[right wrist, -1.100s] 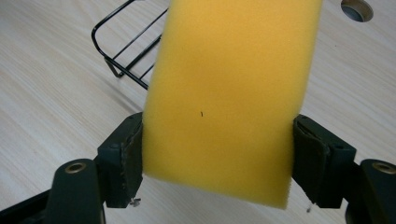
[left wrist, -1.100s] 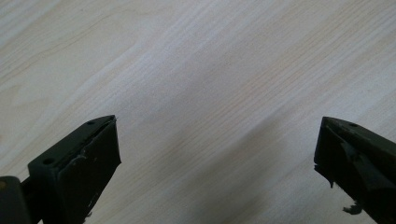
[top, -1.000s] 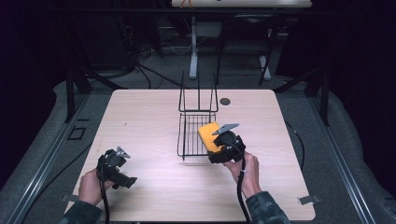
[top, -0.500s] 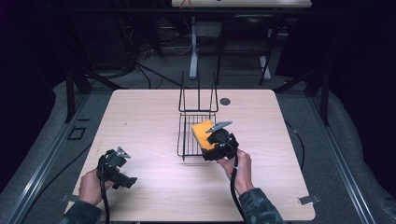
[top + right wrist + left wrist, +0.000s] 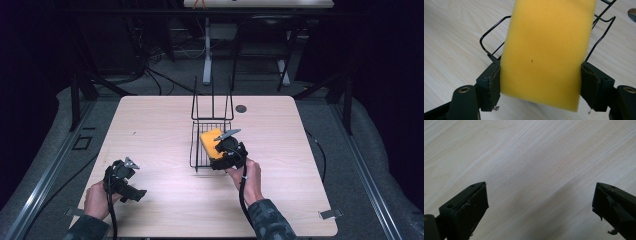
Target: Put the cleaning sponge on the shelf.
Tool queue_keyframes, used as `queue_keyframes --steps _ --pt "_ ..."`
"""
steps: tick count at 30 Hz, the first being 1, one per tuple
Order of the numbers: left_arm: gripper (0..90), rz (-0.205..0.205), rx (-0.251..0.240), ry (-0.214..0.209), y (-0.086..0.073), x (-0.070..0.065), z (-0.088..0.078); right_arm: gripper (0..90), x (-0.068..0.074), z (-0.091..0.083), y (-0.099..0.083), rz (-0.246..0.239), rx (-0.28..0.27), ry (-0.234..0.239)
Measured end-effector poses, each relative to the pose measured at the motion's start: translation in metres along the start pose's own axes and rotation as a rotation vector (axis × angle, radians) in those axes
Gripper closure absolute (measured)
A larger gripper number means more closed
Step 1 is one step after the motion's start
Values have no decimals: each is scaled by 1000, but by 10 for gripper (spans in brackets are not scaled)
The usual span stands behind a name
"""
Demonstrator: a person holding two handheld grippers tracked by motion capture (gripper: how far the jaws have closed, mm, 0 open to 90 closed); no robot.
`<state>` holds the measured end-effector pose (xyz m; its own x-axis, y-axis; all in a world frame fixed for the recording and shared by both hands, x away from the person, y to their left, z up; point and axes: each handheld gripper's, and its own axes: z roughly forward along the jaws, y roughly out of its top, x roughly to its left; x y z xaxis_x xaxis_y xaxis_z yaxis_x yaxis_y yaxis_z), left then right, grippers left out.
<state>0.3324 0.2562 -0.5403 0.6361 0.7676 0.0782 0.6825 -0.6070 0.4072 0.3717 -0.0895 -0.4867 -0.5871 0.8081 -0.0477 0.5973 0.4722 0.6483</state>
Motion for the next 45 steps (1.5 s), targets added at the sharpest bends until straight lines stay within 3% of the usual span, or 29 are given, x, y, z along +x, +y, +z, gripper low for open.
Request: queue_keyframes --steps 17,37,45 --pt "4 0 0 -1 0 0 0 263 2 22 5 10 19 -2" --pt "4 2 -3 -4 0 0 0 259 -2 43 5 89 40 0" --pt "3 1 -14 -13 0 0 0 246 -1 49 4 95 64 -26"
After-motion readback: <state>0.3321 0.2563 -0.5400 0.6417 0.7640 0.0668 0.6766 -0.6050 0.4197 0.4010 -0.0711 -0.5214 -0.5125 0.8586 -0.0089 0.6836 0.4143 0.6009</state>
